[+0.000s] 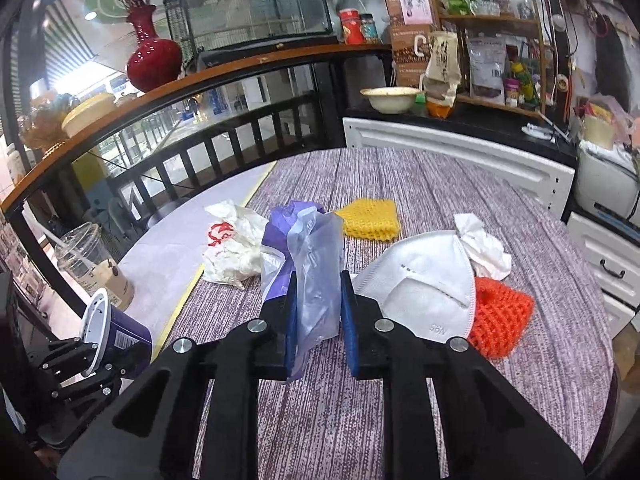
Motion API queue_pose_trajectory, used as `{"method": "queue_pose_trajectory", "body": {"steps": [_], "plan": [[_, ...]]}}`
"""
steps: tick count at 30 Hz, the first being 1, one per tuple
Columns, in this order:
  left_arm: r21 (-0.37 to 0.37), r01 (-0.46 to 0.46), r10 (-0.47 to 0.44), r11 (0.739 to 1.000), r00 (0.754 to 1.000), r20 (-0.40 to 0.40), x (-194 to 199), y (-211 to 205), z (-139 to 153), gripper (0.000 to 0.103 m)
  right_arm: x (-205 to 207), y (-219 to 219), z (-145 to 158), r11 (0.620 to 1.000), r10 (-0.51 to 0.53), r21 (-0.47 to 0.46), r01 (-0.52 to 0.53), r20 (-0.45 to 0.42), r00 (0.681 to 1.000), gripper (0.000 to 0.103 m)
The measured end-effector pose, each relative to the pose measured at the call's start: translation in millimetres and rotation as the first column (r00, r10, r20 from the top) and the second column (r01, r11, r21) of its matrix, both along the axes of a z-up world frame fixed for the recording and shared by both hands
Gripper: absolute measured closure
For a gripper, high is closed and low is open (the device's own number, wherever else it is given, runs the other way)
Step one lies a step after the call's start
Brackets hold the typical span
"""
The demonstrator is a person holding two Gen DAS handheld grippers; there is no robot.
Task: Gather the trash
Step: 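Grasp the white yogurt cup rim with the left tool while the right tool grasps the purple bag, then carry cup and purple bag to the black bin and open both tools inside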
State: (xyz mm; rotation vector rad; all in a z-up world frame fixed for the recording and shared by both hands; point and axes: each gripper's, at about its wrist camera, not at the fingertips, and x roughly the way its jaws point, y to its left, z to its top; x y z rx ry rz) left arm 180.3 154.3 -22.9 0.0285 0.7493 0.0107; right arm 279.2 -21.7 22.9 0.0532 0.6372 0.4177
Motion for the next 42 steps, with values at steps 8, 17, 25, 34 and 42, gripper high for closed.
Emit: {"method": "queue_pose_trajectory", "body": {"steps": [8, 17, 25, 34, 42], "plan": [[-0.014, 0.049, -0.049, 0.999, 0.998, 0.033, -23.6, -19.5, 11.3, 0.094, -52.4, -28.8, 11.7, 0.998, 0.066, -0.015, -0.065, 0.063, 0.996, 0.084], [-0.039, 0.172, -0.169, 0.984, 0.983, 0.065, -39.0, -72.8, 21.8, 0.094, -97.7, -91.3, 13.9, 0.998, 0.066, 0.021, -0.067, 0.071, 0.995, 0.084], [-0.055, 0.299, -0.295, 0.953, 0.953, 0.068, -44.6, -130.4, 24.8, 0.094, -128.2, -177.2, 17.2, 0.996, -0.078, 0.053, 0.073, 0.099, 0.992, 0.084], [-0.086, 0.410, -0.402, 0.908, 0.911, 0.096, -43.0, -196.3, 35.3, 0.094, -152.6, -278.8, -3.5, 0.944, -0.327, 0.076, 0.322, 0.066, 0.943, 0.084], [-0.096, 0.474, -0.465, 0.876, 0.880, 0.100, -44.0, -245.5, 37.1, 0.094, -148.6, -355.3, -61.8, 0.829, -0.558, -0.052, 0.557, -0.028, 0.829, 0.084]]}}
